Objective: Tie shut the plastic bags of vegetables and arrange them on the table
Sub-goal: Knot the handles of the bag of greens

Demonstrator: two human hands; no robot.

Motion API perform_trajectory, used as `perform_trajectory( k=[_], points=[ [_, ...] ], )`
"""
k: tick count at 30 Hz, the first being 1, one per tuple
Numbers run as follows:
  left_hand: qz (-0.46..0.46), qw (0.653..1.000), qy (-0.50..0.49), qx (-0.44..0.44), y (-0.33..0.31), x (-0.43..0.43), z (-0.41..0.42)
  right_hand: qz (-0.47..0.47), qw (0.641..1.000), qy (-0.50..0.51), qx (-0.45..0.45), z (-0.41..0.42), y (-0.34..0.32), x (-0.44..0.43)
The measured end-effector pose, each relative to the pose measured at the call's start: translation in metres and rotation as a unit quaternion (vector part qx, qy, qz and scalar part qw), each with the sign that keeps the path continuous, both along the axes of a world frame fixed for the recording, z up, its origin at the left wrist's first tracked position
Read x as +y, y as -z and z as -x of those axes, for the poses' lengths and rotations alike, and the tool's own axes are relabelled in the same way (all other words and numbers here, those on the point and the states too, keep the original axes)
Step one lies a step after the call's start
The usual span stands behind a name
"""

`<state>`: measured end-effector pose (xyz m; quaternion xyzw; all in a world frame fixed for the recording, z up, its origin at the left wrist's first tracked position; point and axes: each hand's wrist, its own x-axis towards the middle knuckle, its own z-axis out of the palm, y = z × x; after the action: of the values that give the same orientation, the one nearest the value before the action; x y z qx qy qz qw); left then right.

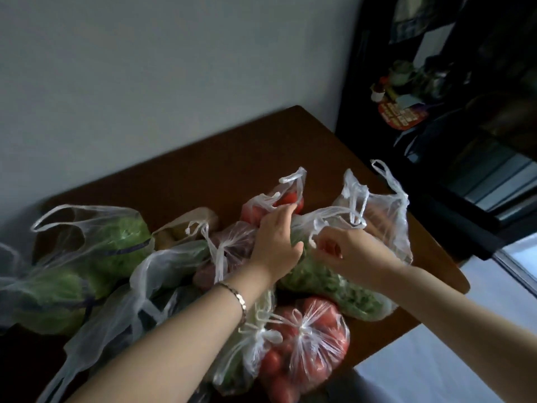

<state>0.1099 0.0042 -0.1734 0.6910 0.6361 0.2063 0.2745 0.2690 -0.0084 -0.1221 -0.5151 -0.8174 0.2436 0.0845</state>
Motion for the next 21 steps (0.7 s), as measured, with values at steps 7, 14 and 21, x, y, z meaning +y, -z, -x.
perform_trajectory(
  k=[7, 14, 21],
  points=[
    [0.064, 0.997, 0.049, 0.0, -0.013, 0.042, -0.036, -0.042, 0.985, -0.024, -0.167, -0.029, 0.014, 0.018],
    [0.044, 0.971, -0.205, -0.118, -0.02, 0.059, -0.05, 0.011, 0.982, -0.022, -0.188, -0.058, 0.048, 0.053],
    [0.037, 0.764, -0.389, -0.512, -0.028, 0.047, -0.034, 0.267, 0.893, 0.125, 0.339, -0.093, 0.028, 0.087]
  ],
)
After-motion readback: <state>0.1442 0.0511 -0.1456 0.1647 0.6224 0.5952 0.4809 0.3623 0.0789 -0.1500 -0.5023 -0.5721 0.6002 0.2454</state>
